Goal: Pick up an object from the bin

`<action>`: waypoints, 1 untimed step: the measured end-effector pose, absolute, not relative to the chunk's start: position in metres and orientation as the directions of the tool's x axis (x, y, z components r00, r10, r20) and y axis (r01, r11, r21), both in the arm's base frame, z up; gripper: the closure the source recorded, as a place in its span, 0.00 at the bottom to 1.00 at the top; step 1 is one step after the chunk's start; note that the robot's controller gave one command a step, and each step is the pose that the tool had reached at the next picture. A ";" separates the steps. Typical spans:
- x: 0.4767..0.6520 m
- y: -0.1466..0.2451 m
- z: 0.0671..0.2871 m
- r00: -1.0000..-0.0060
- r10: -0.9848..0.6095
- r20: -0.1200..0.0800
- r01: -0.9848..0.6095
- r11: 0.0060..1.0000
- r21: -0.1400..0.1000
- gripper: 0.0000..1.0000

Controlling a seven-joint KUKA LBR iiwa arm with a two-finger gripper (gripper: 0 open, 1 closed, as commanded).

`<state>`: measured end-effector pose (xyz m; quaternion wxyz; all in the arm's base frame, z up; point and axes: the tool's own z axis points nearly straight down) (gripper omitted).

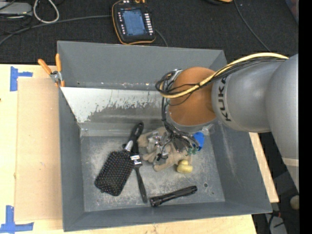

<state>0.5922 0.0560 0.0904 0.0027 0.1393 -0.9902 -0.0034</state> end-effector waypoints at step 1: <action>0.592 0.056 0.113 -0.961 -0.276 0.004 -0.276 0.961 0.007 1.00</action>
Offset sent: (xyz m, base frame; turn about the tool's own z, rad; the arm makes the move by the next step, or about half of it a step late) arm 0.0001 0.0000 0.0183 0.0002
